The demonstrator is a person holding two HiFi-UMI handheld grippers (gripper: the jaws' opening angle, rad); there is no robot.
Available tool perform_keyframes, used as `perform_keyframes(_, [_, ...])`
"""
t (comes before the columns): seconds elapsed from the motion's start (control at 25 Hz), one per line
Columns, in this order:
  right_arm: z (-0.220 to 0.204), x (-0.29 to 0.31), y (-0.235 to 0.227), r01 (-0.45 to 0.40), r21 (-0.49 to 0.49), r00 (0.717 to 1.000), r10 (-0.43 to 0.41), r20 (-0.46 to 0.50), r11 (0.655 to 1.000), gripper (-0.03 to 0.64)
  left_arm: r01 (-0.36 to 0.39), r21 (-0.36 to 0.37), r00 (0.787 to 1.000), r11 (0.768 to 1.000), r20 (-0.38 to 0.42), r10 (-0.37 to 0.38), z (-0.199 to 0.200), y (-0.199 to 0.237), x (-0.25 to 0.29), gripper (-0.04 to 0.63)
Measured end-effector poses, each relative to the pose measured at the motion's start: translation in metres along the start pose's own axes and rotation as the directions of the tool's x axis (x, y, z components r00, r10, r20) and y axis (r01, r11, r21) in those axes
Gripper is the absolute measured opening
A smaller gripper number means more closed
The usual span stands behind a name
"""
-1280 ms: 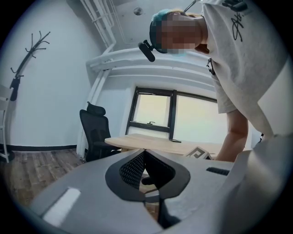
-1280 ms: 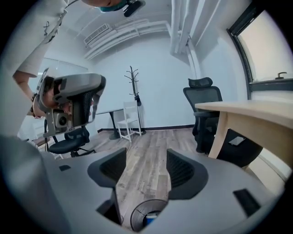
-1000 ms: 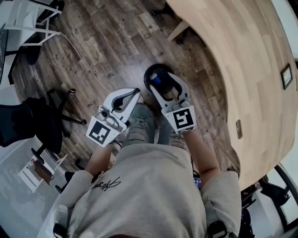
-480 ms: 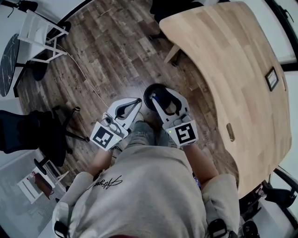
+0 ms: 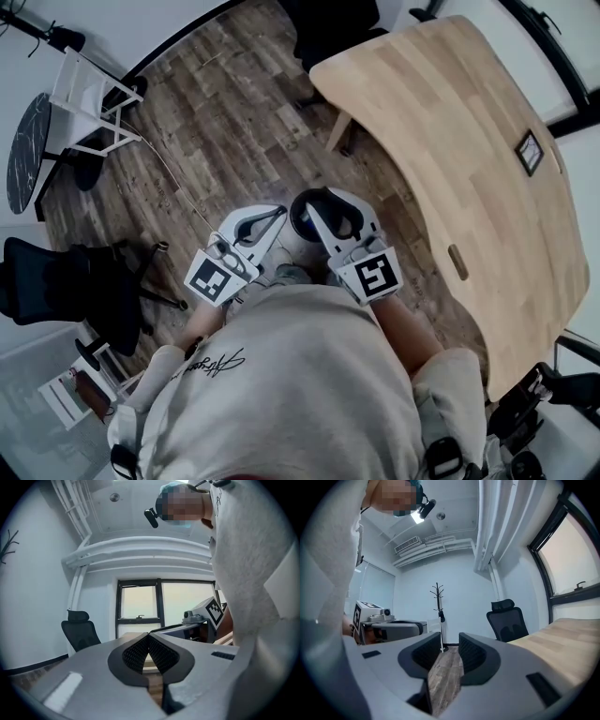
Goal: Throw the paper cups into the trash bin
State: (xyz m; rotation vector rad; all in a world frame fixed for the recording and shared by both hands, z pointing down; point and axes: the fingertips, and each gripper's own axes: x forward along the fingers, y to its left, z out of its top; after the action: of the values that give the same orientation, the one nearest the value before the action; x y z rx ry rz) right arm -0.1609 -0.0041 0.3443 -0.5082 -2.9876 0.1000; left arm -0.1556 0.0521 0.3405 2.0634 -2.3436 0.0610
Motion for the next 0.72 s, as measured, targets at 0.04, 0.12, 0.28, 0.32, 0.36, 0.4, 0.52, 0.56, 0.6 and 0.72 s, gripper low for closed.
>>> perform_keyframes(0.04, [0.003, -0.003, 0.001, 0.004, -0.002, 1.0, -0.004, 0.007, 1.0, 0.122, 0.001, 0.007, 1.0, 1.0, 0.006, -0.001, 0.004, -0.001, -0.001, 0.003])
perform_keyframes(0.12, [0.009, -0.007, 0.001, 0.016, -0.008, 1.0, -0.016, 0.024, 1.0, 0.107, 0.005, 0.013, 1.0, 1.0, 0.012, -0.006, 0.01, -0.002, -0.003, 0.003])
perform_keyframes(0.28, [0.023, -0.01, 0.002, 0.029, -0.035, 0.997, -0.027, 0.069, 0.999, 0.094, 0.003, -0.031, 0.998, 1.0, 0.057, -0.002, 0.021, -0.001, -0.006, 0.003])
perform_keyframes(0.32, [0.025, -0.01, 0.003, 0.029, -0.041, 0.997, -0.025, 0.076, 0.999, 0.088, 0.0, -0.036, 0.998, 0.999, 0.069, 0.003, 0.024, 0.0, -0.007, 0.003])
perform_keyframes(0.36, [0.027, -0.01, 0.003, 0.028, -0.044, 0.996, -0.025, 0.081, 0.999, 0.083, -0.003, -0.035, 0.997, 0.999, 0.079, 0.006, 0.027, 0.001, -0.008, 0.003])
perform_keyframes(0.4, [0.029, -0.011, 0.004, 0.028, -0.045, 0.996, -0.024, 0.085, 0.999, 0.076, -0.006, -0.029, 0.996, 1.0, 0.086, 0.009, 0.03, 0.001, -0.008, 0.003])
perform_keyframes(0.52, [0.033, -0.012, 0.006, 0.025, -0.059, 0.996, -0.02, 0.091, 0.998, 0.062, -0.012, -0.015, 0.995, 1.0, 0.094, 0.013, 0.036, 0.001, -0.011, 0.003])
perform_keyframes(0.56, [0.032, -0.013, 0.007, 0.025, -0.065, 0.996, -0.019, 0.088, 0.998, 0.058, -0.014, -0.012, 0.995, 1.0, 0.096, 0.015, 0.037, 0.001, -0.012, 0.003])
perform_keyframes(0.6, [0.031, -0.013, 0.008, 0.025, -0.07, 0.996, -0.02, 0.083, 0.997, 0.054, -0.015, -0.008, 0.995, 1.0, 0.096, 0.016, 0.039, 0.002, -0.014, 0.003])
perform_keyframes(0.72, [0.032, -0.013, 0.01, 0.024, -0.071, 0.997, -0.019, 0.072, 0.997, 0.043, -0.01, 0.016, 0.995, 1.0, 0.096, 0.008, 0.042, 0.001, -0.015, 0.003])
